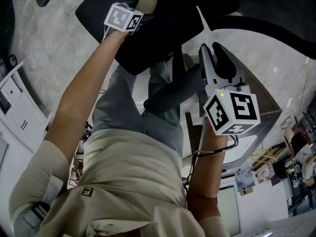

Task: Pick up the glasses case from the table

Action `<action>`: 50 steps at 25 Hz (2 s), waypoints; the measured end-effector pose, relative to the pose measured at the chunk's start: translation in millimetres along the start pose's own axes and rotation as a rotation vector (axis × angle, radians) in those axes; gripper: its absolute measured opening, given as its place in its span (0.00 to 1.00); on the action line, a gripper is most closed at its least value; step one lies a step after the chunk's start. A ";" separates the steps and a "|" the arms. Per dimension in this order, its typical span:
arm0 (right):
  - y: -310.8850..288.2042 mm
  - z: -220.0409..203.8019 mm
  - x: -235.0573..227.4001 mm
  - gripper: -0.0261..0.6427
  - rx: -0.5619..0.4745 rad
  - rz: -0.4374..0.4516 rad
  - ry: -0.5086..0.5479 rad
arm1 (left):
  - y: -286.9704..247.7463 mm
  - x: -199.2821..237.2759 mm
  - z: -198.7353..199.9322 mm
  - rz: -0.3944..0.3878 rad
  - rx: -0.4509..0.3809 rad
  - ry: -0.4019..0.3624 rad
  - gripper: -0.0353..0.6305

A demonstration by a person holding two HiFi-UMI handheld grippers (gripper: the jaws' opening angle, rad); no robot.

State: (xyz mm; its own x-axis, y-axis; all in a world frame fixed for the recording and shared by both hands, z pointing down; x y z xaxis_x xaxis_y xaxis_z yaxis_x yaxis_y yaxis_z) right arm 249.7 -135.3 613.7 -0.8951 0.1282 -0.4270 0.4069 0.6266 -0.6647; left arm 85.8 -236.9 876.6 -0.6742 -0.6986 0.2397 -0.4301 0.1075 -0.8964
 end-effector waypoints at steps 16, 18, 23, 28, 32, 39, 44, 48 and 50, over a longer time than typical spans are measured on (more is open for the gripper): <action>1.5 -36.3 -21.1 0.23 0.028 -0.035 -0.031 | -73.4 23.0 -38.5 0.193 0.121 0.039 0.68; 2.1 -38.7 -23.3 0.23 0.029 -0.036 -0.034 | -78.2 25.0 -42.1 0.192 0.133 0.040 0.68; 4.6 -40.0 -25.0 0.23 0.030 -0.035 -0.038 | -76.4 25.9 -40.9 0.177 0.118 0.068 0.68; 1.9 -34.5 -13.9 0.23 0.020 -0.035 -0.035 | -60.7 33.8 -35.1 0.082 0.064 0.246 0.66; 6.2 -28.7 -12.3 0.23 0.005 -0.032 -0.028 | -40.9 30.1 -16.2 -0.009 -0.033 0.390 0.66; 13.0 -8.5 2.8 0.23 -0.022 -0.030 -0.008 | 20.8 21.0 31.0 -0.210 -0.231 0.578 0.66; 19.2 9.7 23.0 0.23 -0.056 -0.018 0.019 | 91.5 6.9 65.8 -0.281 -0.324 0.532 0.66; 28.1 28.7 40.9 0.23 -0.086 -0.015 0.046 | 151.0 -6.0 90.4 -0.393 -0.393 0.521 0.66; 31.9 39.5 50.1 0.23 -0.103 -0.016 0.061 | 183.2 -7.2 103.0 -0.439 -0.436 0.506 0.66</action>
State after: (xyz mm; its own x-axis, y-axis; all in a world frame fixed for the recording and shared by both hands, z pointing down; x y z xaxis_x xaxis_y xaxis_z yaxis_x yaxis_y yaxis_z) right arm 225.0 -139.2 546.9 -0.9120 0.1624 -0.3767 0.3745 0.7044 -0.6030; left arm 73.7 -285.0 672.2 -0.5342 -0.3469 0.7709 -0.8452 0.2372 -0.4790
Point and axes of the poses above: the fingertips, and each gripper's own axes: y backward along the fingers, x to its left, z out of its top, the point moved 1 cm from there along y, backward along the fingers, and after that the axes turned 11 degrees about z, right-handed, at the moved point
